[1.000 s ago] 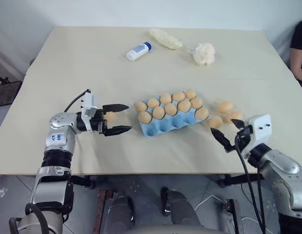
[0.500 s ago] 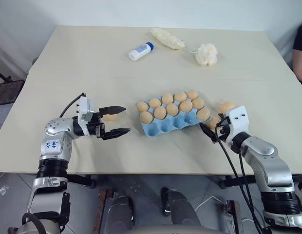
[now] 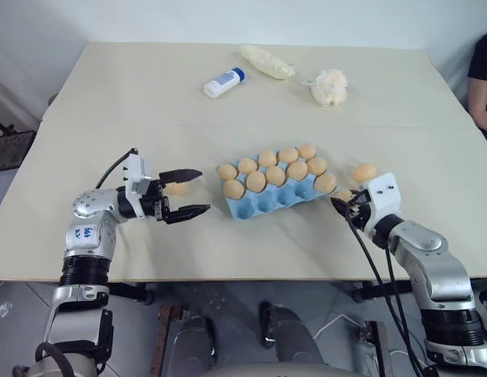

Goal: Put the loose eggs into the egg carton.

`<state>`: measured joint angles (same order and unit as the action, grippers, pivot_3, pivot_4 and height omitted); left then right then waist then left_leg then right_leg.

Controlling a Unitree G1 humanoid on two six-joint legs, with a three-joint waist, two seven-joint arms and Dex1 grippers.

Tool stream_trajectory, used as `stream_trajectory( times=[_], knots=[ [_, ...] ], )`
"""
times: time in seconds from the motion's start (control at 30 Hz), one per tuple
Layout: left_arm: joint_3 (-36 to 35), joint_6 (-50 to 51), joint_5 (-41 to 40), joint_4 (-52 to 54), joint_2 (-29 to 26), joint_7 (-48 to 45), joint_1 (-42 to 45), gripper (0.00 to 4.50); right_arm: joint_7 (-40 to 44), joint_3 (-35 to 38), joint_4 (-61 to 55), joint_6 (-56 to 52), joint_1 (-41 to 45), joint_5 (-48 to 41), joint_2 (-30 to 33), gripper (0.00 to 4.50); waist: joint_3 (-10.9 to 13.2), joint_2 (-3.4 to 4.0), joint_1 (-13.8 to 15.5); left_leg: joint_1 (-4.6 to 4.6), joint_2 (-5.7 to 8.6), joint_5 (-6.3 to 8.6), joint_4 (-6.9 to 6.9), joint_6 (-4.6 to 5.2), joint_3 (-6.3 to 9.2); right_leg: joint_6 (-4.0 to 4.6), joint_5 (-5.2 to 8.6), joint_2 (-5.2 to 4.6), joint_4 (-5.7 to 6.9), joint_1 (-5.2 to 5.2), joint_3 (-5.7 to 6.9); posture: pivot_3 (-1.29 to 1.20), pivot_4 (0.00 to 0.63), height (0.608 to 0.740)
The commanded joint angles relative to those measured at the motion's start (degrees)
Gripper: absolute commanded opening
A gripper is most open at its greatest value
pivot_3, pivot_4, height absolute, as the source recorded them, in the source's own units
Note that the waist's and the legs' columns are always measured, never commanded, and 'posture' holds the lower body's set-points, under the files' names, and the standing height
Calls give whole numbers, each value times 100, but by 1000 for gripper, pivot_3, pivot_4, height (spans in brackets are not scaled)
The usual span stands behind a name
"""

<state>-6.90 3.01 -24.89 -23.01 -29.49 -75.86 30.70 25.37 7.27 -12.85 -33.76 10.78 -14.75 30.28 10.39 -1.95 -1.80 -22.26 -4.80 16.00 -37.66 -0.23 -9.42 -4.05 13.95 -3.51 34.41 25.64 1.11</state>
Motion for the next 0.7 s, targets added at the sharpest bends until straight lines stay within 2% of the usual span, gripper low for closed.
stream_trajectory(
  times=[0.03,0.3,0.7],
  knots=[
    [-97,-35,-144,80,-35,-43,82,4500,-19,435,-771,-205,202,-368,65,1593,0,0,-2,0,-1,0,1,0,0,0,0,1,0,1,0,0,150,740],
    [-114,-31,-140,-9,-94,-101,128,4500,189,618,-1464,-1027,698,-1157,267,1592,0,1,5,-2,-1,0,3,0,1,4,2,-1,-5,1,2,0,150,740],
    [-28,-230,-72,-177,-36,-188,226,4500,442,-651,-117,-303,1509,-550,-90,1592,1,1,2,-12,-1,0,10,-1,0,5,3,0,-7,12,6,0,150,740]
  ],
)
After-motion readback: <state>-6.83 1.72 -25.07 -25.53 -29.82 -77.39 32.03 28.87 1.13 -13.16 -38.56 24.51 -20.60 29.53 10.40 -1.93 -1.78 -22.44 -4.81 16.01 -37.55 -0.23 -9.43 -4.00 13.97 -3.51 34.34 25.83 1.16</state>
